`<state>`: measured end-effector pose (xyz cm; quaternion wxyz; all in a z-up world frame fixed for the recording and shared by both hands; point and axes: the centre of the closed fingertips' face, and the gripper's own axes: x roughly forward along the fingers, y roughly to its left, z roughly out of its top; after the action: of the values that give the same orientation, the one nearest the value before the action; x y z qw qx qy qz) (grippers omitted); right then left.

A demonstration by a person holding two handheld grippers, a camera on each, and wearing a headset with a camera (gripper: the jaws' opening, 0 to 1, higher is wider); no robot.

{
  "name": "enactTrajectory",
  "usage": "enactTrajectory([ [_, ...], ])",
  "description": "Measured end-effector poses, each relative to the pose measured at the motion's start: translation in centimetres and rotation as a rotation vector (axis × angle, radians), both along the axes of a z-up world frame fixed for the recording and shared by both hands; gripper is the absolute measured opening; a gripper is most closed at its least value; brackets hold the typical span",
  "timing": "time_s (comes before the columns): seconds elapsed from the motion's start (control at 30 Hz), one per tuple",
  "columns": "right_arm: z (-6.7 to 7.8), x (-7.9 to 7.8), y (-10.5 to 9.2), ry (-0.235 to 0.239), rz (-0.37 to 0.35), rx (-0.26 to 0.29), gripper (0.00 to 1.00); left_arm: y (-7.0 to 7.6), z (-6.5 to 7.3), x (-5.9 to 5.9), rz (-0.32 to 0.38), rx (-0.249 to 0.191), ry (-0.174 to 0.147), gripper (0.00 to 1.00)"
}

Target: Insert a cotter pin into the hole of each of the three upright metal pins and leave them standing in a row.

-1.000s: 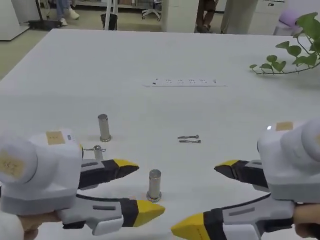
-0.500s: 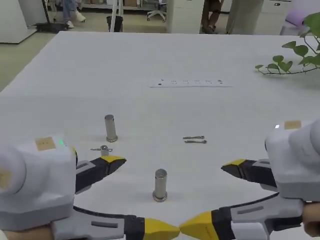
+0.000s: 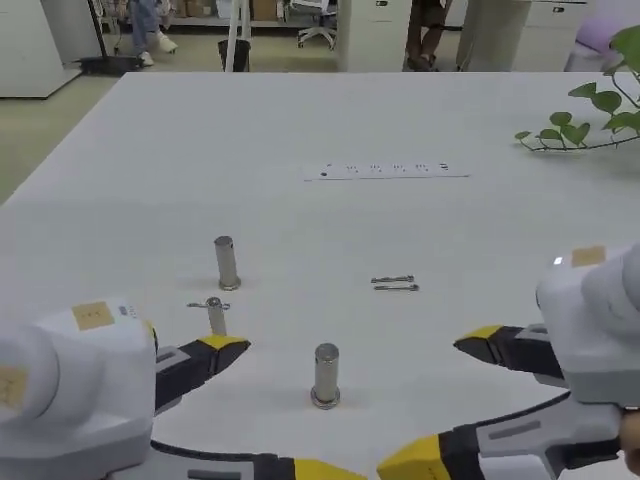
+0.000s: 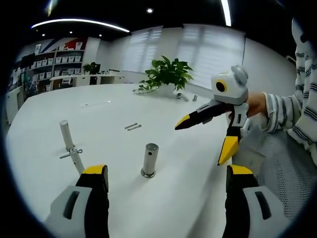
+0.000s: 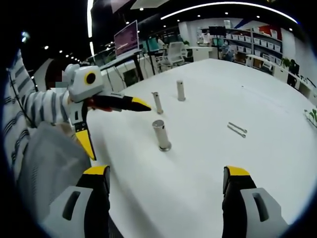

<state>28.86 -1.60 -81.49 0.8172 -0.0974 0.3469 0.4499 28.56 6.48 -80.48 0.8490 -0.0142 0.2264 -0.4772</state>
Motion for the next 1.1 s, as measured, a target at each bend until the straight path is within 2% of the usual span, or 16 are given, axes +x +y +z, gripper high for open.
enactTrajectory([
  [0.07,0.2,0.2,-0.1,-0.006,0.017,-0.011,0.95,0.1,-0.1,0.0,0.007,-0.004,0.005,0.99],
  [0.17,-0.1,0.3,-0.5,0.010,0.054,-0.049,0.93,0.3,-0.5,0.0,0.031,-0.023,0.036,0.99],
  [0.4,-0.1,1.4,-1.2,0.002,0.132,-0.117,0.91,0.5,-0.6,0.0,0.045,-0.016,0.037,0.99],
  [0.53,0.0,2.5,-1.6,0.017,0.138,-0.138,0.84,0.1,0.6,-0.2,0.060,-0.098,0.053,0.99],
  [0.63,-0.1,3.3,-2.0,0.012,0.160,-0.169,0.84,0.1,0.7,-0.2,0.063,-0.086,0.037,0.99],
  [0.73,-0.4,4.2,-2.2,0.013,0.181,-0.197,0.84,0.2,0.6,-0.2,0.071,-0.087,0.043,0.99],
  [0.8,-0.8,4.6,-2.3,0.037,0.177,-0.202,0.81,0.4,0.5,-0.1,0.072,-0.079,0.039,0.99],
  [1.0,-1.6,6.0,-2.4,0.066,0.207,-0.223,0.77,0.7,0.3,0.0,0.081,-0.063,0.042,0.99],
  [1.07,-1.6,6.6,-2.5,0.062,0.219,-0.235,0.74,0.6,0.3,-0.1,0.080,-0.071,0.048,0.99],
  [1.1,-1.5,7.1,-2.6,0.062,0.221,-0.240,0.73,0.4,0.7,-0.4,0.064,-0.091,0.043,0.99],
])
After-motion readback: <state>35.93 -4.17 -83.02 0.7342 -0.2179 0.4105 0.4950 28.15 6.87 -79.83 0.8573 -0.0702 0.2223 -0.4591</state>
